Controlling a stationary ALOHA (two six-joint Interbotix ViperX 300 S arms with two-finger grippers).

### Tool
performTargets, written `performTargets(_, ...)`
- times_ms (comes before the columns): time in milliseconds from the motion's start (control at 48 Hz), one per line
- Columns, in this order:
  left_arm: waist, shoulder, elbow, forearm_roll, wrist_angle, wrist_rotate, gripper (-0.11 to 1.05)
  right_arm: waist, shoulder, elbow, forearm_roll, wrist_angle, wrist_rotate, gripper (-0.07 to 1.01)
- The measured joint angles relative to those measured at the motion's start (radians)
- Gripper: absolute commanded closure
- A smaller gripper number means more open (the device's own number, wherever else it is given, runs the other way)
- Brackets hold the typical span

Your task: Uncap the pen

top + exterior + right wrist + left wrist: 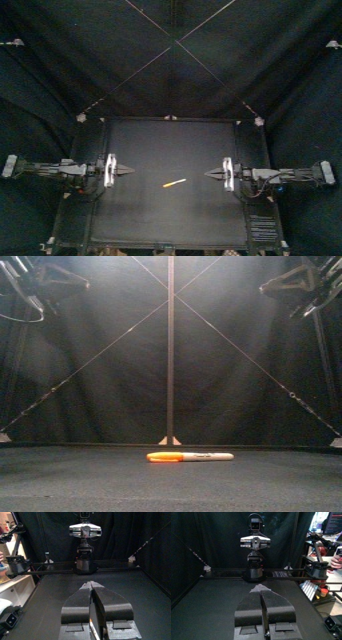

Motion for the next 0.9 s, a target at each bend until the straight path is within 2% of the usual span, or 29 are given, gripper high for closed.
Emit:
performTargets(83,0.002,0.031,0.025,0.002,-0.009,0.0061,0.99,-0.002,0.021,0.012,0.002,-0.002,0.006,0.93)
performTargets(104,0.002,0.055,0.034,0.002,-0.009,0.0015,0.98,-0.003,0.048,0.015,0.003,-0.002,0.009,0.92)
performTargets(125,0.002,0.077,0.038,0.0,-0.009,0.0015,0.97,-0.003,0.077,0.018,0.006,0.0,0.009,0.92)
performTargets(146,0.002,0.097,0.04,0.0,-0.009,0.0046,0.96,-0.005,0.107,0.018,0.008,0.0,0.009,0.91)
performTargets(188,0.002,0.133,0.041,0.002,-0.009,0.0046,0.93,-0.009,0.173,0.018,0.008,-0.002,0.008,0.91)
performTargets(208,0.002,0.153,0.041,0.0,-0.009,0.0,0.93,-0.012,0.209,0.018,0.008,-0.002,0.009,0.91)
performTargets(333,0.002,0.276,0.041,0.002,-0.014,0.0031,0.82,-0.034,0.485,-0.026,-0.002,-0.002,0.003,0.86)
performTargets(417,0.0,0.336,0.041,0.0,-0.017,0.0,0.73,-0.041,0.615,-0.069,-0.018,0.003,-0.009,0.71)
performTargets(500,-0.002,0.385,0.038,0.0,-0.018,0.0015,0.62,-0.057,0.762,-0.138,-0.054,0.006,-0.008,0.48)
performTargets(583,-0.005,0.397,0.038,0.002,-0.018,0.0,0.52,-0.074,0.859,-0.199,-0.074,0.014,-0.003,0.27)
performTargets(604,-0.005,0.397,0.037,0.0,-0.018,0.0,0.5,-0.078,0.879,-0.213,-0.08,0.015,-0.014,0.23)
performTargets(646,-0.005,0.399,0.038,0.0,-0.018,0.0015,0.46,-0.089,0.914,-0.238,-0.087,0.026,-0.006,0.16)
performTargets(688,-0.005,0.399,0.037,0.002,-0.018,0.0015,0.41,-0.101,0.946,-0.262,-0.097,0.041,-0.008,0.12)
performTargets(750,-0.005,0.399,0.037,0.0,-0.018,0.0,0.36,-0.114,0.985,-0.29,-0.11,0.071,-0.008,0.12)
performTargets(896,-0.005,0.399,0.038,0.002,-0.018,0.0,0.32,-0.12,1.051,-0.328,-0.147,0.092,-0.003,0.13)
